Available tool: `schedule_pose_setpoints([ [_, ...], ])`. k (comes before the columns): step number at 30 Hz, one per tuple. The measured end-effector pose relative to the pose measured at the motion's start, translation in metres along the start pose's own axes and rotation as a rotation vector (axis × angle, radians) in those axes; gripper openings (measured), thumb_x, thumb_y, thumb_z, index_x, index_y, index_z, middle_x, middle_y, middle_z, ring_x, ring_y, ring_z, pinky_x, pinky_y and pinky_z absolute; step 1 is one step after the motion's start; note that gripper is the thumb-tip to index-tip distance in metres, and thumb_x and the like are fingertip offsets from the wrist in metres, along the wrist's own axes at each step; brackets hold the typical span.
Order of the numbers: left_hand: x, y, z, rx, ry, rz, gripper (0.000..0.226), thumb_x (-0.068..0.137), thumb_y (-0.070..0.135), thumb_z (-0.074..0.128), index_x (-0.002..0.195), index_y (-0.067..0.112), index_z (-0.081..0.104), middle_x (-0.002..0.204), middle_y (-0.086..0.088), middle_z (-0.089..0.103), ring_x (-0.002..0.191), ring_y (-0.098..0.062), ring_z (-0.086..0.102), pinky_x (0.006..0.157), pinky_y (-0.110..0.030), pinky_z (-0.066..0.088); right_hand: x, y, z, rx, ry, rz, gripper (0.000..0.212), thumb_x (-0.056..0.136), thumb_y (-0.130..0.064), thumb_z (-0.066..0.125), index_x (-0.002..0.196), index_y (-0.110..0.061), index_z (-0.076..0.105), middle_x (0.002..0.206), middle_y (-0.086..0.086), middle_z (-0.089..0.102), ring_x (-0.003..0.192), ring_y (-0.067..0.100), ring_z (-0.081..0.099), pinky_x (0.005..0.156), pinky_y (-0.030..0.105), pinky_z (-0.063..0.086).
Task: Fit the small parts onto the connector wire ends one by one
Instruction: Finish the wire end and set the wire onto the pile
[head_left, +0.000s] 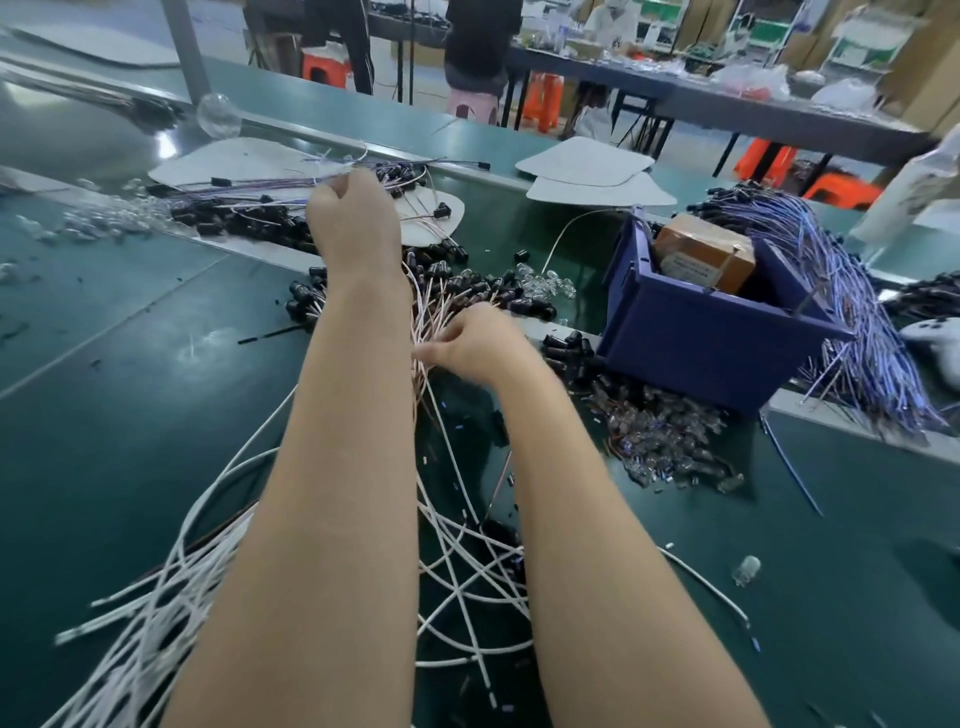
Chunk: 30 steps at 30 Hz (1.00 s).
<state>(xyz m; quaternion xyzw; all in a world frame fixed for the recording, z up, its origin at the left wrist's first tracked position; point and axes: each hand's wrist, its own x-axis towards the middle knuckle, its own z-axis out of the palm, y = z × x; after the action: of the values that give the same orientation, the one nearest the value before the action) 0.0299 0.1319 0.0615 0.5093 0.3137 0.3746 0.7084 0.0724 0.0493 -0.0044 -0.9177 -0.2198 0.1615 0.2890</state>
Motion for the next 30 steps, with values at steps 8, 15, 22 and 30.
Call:
schedule_pose_setpoints([
  [8, -0.007, 0.0, -0.008, -0.052, -0.012, -0.07, 0.016, 0.094, 0.015, 0.046, 0.078, 0.019, 0.046, 0.069, 0.005, 0.037, 0.059, -0.008, 0.032, 0.045, -0.015, 0.033, 0.004, -0.015, 0.028, 0.092, 0.057, 0.14, 0.032, 0.089, -0.034, 0.063, 0.112, -0.012, 0.061, 0.109, 0.007, 0.064, 0.095, 0.025, 0.057, 0.075, 0.028, 0.042],
  [15, -0.019, 0.001, -0.009, -0.048, -0.035, -0.076, 0.016, 0.094, 0.013, 0.043, 0.079, 0.02, 0.046, 0.068, 0.004, 0.038, 0.056, -0.008, 0.032, 0.036, -0.01, 0.03, -0.006, -0.013, 0.012, 0.318, 0.018, 0.168, 0.023, 0.092, -0.021, 0.058, 0.105, -0.003, 0.063, 0.093, 0.008, 0.061, 0.079, 0.022, 0.053, 0.069, 0.028, 0.046],
  [22, -0.036, -0.019, 0.011, 0.276, -0.216, 0.092, 0.011, 0.095, 0.018, 0.045, 0.104, 0.015, 0.05, 0.095, 0.003, 0.056, 0.079, -0.006, 0.051, 0.07, -0.017, 0.042, -0.047, 0.013, -0.035, 0.806, 0.212, 0.028, 0.019, 0.098, -0.009, 0.045, 0.081, -0.014, 0.051, 0.087, 0.008, 0.064, 0.052, 0.008, 0.04, 0.05, 0.023, 0.036],
  [30, -0.083, -0.05, 0.045, 0.896, -0.507, 0.196, 0.043, 0.099, 0.036, 0.04, 0.123, 0.004, 0.056, 0.125, -0.016, 0.059, 0.117, -0.033, 0.053, 0.1, -0.038, 0.041, -0.098, 0.07, -0.073, 0.963, 0.48, -0.079, 0.017, 0.1, -0.012, 0.045, 0.084, -0.016, 0.047, 0.095, 0.006, 0.068, 0.053, 0.007, 0.044, 0.057, 0.024, 0.043],
])
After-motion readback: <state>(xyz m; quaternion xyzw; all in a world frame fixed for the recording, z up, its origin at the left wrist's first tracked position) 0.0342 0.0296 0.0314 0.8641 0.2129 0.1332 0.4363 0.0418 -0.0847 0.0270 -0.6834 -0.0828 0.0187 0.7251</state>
